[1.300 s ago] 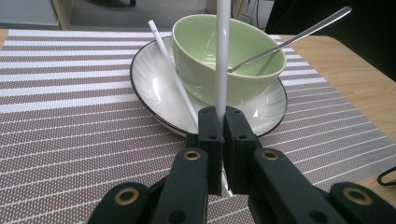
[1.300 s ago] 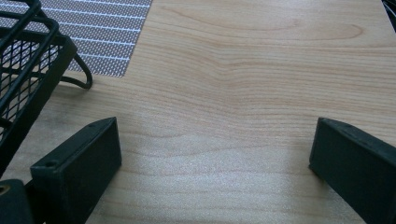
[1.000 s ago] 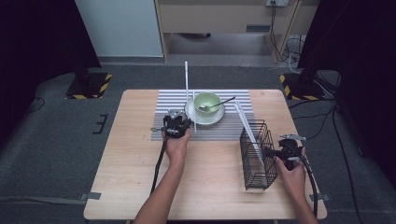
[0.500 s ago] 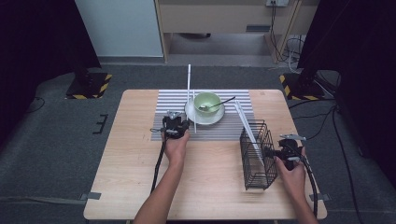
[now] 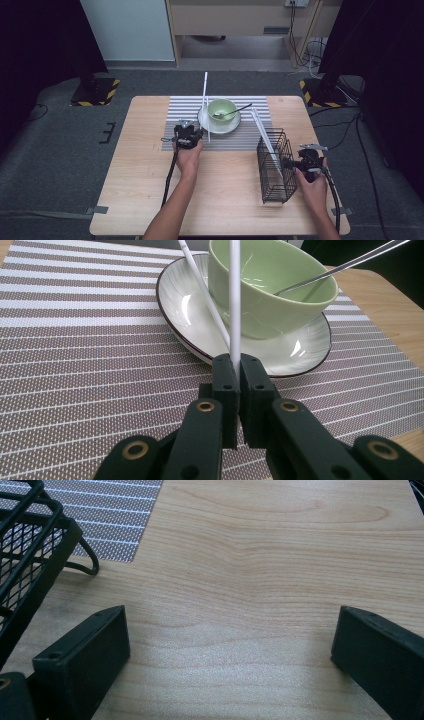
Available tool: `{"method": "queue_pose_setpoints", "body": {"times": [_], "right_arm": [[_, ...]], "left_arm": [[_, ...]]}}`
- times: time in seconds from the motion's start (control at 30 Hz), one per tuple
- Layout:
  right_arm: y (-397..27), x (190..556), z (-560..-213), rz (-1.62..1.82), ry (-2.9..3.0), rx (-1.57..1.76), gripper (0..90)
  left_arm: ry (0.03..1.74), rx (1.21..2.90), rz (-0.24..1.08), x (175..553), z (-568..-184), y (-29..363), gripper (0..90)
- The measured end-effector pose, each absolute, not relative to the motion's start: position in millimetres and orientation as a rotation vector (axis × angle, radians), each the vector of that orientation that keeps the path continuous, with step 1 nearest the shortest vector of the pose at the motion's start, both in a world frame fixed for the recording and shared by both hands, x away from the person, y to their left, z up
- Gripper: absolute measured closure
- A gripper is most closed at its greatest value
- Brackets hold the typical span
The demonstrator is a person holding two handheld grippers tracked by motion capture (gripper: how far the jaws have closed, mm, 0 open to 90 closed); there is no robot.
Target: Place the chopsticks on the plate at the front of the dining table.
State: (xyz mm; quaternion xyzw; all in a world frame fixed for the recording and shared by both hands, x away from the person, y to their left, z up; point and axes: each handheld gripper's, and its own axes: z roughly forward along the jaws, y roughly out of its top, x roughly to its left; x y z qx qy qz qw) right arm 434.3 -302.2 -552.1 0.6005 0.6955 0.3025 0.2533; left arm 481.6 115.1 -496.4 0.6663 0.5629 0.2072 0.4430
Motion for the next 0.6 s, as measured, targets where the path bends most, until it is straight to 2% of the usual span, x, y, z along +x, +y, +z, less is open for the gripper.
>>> {"method": "queue_pose_setpoints", "body": {"times": [0.6], "right_arm": [[-302.2,434.3,-552.1,0.822,1.891,1.632,2.2]], "left_arm": [[1.414,1.65,0.514,477.5,-500.1,117.2,86.3]]}}
